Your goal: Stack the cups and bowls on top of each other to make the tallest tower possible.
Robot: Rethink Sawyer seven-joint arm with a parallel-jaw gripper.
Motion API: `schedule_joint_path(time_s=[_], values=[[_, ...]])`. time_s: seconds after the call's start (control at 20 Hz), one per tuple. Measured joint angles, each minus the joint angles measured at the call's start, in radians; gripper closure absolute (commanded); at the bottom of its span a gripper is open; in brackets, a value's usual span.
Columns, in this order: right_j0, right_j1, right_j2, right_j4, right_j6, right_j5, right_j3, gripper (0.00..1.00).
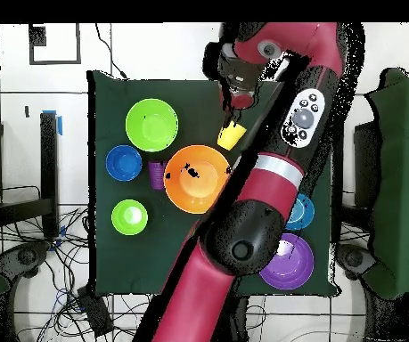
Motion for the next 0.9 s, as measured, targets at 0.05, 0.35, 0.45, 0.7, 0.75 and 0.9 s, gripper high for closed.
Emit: schedule_joint_path(time_s=[0.05, 0.35, 0.45, 0.7, 0.75, 0.9], values=[[-0.006, 0.005, -0.034, 0.032, 0.000, 0.000, 0.000, 0.00], [-0.035, 0.026, -0.209, 0.195, 0.000, 0.000, -0.001, 0.00], [-0.043, 0.028, -0.259, 0.239, 0.000, 0.000, -0.002, 0.00], [-0.063, 0.029, -0.372, 0.340, 0.000, 0.000, -0.002, 0.00], [-0.069, 0.028, -0.403, 0.366, 0.000, 0.000, -0.002, 0.00], [-0.085, 0.024, -0.491, 0.438, 0.000, 0.000, -0.002, 0.00]])
